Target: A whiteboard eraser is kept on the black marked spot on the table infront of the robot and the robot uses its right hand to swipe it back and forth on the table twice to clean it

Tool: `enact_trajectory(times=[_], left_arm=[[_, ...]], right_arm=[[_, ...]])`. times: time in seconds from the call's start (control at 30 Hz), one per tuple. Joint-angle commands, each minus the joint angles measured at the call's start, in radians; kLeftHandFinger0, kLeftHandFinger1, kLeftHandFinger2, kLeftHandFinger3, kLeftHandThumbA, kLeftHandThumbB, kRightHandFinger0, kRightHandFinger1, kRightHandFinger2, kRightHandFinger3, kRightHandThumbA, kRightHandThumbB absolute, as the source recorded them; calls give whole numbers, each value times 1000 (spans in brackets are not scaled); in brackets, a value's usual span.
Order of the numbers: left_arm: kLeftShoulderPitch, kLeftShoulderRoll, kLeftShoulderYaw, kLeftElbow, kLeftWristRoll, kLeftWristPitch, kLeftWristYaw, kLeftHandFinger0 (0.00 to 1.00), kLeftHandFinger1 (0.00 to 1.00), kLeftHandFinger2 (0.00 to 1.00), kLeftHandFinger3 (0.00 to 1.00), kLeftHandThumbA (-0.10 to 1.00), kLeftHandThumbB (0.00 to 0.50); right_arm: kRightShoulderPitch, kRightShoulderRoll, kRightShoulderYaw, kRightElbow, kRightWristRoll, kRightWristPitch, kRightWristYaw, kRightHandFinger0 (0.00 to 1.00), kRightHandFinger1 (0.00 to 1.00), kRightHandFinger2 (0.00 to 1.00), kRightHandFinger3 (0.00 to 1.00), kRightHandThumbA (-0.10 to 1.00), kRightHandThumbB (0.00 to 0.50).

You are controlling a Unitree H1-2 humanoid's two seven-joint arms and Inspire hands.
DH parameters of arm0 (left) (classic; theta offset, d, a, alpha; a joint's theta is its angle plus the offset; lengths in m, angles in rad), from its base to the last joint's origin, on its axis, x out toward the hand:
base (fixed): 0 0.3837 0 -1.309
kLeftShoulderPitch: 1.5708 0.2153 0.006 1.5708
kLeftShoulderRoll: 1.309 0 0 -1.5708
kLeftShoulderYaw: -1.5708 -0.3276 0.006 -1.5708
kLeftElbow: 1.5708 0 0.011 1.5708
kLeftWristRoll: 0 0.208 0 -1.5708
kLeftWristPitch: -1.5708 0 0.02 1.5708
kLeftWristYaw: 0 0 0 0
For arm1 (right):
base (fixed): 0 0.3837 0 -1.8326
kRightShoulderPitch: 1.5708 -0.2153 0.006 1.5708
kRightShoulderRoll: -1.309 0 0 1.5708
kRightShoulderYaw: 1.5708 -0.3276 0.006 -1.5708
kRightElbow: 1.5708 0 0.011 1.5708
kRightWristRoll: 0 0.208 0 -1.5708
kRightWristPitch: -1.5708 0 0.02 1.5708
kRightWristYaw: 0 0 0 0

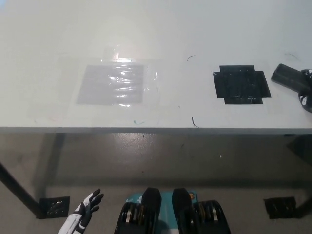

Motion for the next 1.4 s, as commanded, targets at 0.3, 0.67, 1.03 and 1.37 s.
enact_trajectory(times=[0.3,0.67,1.03,1.37], left_arm=[[-16,11,7,-12,-13,-31,1,1000,1000,1000,1000,1000,387],[-19,7,6,-7,-13,-34,1,1000,1000,1000,1000,1000,400],[-23,3,5,-11,-22,-40,-2,1000,1000,1000,1000,1000,388],[-31,9,8,-19,-24,-35,-5,1000,1000,1000,1000,1000,372]], right_arm=[[62,-171,75,75,-61,189,12,785,941,1000,1000,567,131],[-1,-89,36,23,-19,107,23,602,700,751,909,580,164],[-65,130,59,-187,-57,81,66,271,381,481,742,631,163],[-74,240,54,-291,-70,56,77,193,202,285,505,559,175]])
